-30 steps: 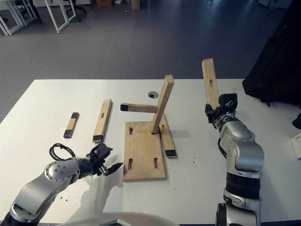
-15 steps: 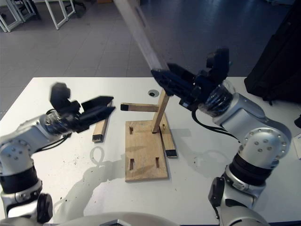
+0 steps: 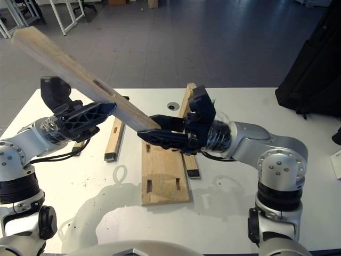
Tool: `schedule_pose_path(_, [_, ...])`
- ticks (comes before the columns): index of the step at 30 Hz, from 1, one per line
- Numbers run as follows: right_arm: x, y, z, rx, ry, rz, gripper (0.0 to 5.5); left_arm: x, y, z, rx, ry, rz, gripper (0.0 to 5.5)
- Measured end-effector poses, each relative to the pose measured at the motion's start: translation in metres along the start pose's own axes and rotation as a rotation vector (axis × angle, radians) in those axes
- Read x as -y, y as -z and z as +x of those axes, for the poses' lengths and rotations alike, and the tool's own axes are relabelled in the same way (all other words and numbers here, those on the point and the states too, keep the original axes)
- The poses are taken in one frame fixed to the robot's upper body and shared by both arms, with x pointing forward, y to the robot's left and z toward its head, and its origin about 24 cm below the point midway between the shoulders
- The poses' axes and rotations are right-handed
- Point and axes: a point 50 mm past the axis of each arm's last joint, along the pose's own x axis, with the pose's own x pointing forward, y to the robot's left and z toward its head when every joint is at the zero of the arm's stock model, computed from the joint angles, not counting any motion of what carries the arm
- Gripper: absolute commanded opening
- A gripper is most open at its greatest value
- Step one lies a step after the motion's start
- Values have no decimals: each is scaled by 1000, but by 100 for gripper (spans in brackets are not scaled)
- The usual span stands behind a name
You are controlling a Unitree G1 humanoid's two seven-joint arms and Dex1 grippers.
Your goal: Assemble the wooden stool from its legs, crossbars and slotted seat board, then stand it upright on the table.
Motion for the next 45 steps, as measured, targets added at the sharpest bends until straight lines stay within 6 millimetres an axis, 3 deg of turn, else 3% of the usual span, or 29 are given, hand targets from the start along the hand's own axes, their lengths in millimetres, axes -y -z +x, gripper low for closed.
schedule_pose_path(5, [1, 5, 2, -16, -8, 22, 204, 6, 0, -5, 4, 40, -27, 250])
schedule_pose_path(10, [2, 7, 3, -12, -7, 32, 204, 5, 0, -5, 10, 14, -36, 229])
schedule_pose_path(15, [3, 7, 1, 2, -4, 73, 320, 5, 1, -9, 17, -3, -52, 216])
schedule_pose_path(18, [1, -5, -18, 33, 35, 75, 376, 3, -3, -14, 55, -16, -37, 206])
schedule_pose_path(21, [-3, -13, -56, 120, 194, 81, 387, -7, -8, -35, 136, -126, -8, 204])
schedule_pose_path(23, [1, 19, -62, 40, 388, 143, 387, -12, -7, -49, 177, -216, 26, 204])
schedule_pose_path(25, [5, 82, -59, -161, 634, 257, 387, -18, -1, -62, 193, -341, 63, 204])
schedule_pose_path(27, [4, 123, -61, -331, 808, 252, 387, -24, 0, -68, 214, -453, 154, 204])
schedule_pose_path(29, [3, 146, -63, -451, 903, 182, 387, -32, -1, -71, 236, -568, 256, 204])
schedule_pose_path(39, [-1, 158, -60, -579, 891, -38, 387, -46, 16, -70, 63, -649, 471, 204])
schedule_pose_path(45, [2, 145, -85, -738, 745, -134, 387, -43, 36, -81, -175, -539, 440, 204])
